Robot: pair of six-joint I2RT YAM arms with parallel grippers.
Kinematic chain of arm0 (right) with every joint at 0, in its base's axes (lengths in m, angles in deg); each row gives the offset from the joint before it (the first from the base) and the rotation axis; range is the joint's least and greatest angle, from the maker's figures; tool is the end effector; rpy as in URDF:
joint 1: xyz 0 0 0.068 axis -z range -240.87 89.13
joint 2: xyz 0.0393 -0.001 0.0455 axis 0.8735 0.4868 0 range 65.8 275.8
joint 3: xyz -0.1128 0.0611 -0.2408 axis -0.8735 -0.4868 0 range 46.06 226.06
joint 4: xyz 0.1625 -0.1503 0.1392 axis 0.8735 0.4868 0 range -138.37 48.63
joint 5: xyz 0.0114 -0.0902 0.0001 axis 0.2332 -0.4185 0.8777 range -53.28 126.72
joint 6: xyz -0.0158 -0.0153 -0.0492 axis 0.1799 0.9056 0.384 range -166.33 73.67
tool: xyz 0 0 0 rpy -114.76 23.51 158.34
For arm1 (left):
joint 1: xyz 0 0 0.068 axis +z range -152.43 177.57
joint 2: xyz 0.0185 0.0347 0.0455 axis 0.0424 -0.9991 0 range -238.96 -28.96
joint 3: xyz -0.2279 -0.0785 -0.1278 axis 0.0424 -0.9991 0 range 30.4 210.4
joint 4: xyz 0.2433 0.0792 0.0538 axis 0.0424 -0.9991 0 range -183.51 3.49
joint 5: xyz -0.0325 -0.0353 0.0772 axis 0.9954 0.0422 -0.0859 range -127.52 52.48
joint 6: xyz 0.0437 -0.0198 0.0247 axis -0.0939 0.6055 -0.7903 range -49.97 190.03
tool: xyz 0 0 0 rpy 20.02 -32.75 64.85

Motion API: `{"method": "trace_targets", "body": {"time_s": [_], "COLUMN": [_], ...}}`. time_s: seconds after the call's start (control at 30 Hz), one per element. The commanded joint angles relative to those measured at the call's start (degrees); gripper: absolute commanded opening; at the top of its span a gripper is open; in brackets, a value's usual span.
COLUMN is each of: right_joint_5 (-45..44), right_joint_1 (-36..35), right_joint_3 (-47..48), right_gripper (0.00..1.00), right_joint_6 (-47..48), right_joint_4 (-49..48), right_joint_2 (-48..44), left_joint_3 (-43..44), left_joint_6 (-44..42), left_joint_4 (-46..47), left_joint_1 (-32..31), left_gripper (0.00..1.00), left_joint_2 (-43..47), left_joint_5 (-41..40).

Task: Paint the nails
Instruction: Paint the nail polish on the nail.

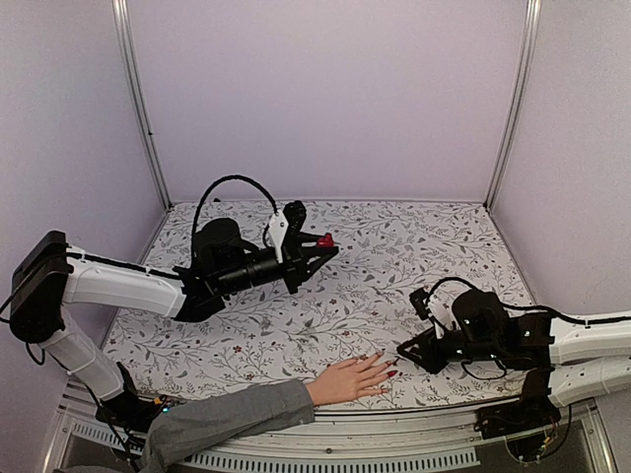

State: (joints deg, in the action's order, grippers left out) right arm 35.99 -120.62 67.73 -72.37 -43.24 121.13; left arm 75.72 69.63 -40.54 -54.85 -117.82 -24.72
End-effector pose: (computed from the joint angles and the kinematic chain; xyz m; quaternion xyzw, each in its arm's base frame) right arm 0.0974 0.1660 0.1761 -0.2588 0.8638 0.2899 0.3205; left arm 0.2026 -0.2760 0.2567 0.3779 0.5801 -0.3839 0.6110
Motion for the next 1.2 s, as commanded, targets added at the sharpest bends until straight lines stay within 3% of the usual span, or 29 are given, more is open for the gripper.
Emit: {"method": "trace_targets", "body": {"time_s": [0.0, 0.67, 1.17], "right_joint_5": [3.3, 3.3, -1.9], "right_joint_1": [-0.5, -0.5, -0.5], "right_joint_3": [-0.5, -0.8, -0.4], "right_gripper": [0.00, 0.00, 0.00], "right_joint_6": [1.1, 0.2, -3.1], "right_joint_4": [-3.3, -3.9, 0.5], "right_joint_2": [1.7, 6.8, 7.3], "left_joint_3": [0.7, 0.3, 0.2], "left_joint_6": [0.3, 0.3, 0.3], "left_joint_4": [1.8, 1.7, 1.7], "left_joint_1": [0.8, 0.9, 0.9], "left_gripper": [0.00, 0.00, 0.00], "left_joint_2": [0.5, 0.7, 0.6], "left_joint_5": [0.3, 0.1, 0.1]}}
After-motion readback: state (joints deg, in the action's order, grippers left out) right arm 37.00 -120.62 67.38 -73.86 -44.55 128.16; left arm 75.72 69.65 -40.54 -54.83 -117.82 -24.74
